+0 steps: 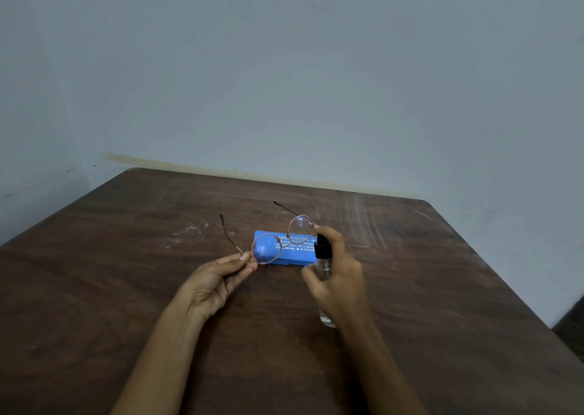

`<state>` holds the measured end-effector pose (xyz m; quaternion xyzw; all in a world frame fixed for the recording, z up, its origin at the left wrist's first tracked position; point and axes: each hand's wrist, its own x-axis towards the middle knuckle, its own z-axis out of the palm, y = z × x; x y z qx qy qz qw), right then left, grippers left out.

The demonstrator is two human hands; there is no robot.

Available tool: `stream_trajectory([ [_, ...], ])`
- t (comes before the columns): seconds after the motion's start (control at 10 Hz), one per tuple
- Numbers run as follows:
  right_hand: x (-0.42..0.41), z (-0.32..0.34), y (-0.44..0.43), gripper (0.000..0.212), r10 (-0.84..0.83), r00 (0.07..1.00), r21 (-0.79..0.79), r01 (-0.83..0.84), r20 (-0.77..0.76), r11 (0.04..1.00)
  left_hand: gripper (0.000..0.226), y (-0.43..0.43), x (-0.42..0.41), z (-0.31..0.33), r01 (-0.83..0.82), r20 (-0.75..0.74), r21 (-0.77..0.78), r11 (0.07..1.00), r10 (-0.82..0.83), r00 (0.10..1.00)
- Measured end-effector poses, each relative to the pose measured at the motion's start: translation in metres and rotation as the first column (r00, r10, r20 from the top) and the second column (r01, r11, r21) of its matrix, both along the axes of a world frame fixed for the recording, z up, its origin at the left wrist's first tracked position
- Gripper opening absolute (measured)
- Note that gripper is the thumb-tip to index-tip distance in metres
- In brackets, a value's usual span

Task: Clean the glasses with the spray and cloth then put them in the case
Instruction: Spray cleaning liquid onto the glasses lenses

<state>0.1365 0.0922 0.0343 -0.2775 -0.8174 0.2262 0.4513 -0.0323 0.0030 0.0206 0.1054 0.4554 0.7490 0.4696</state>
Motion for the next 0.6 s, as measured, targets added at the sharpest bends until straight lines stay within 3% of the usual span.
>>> stream_trajectory([
  [0.2, -0.0023, -0.0001, -0.002, 0.068, 0.004, 0.999, 0.011, -0.004, 0.049, 1.0, 0.046, -0.0001, -0.0005, 0.0001, -0.008, 0.013, 0.006, 1.0, 0.008, 1.0],
  [0.6, -0.0004, -0.0007, -0.0004, 0.059, 0.02, 1.0, -0.013, -0.02, 0.008, 1.0, 0.047, -0.0014, 0.0011, 0.002, -0.001, 0.012, -0.003, 1.0, 0.001, 1.0],
])
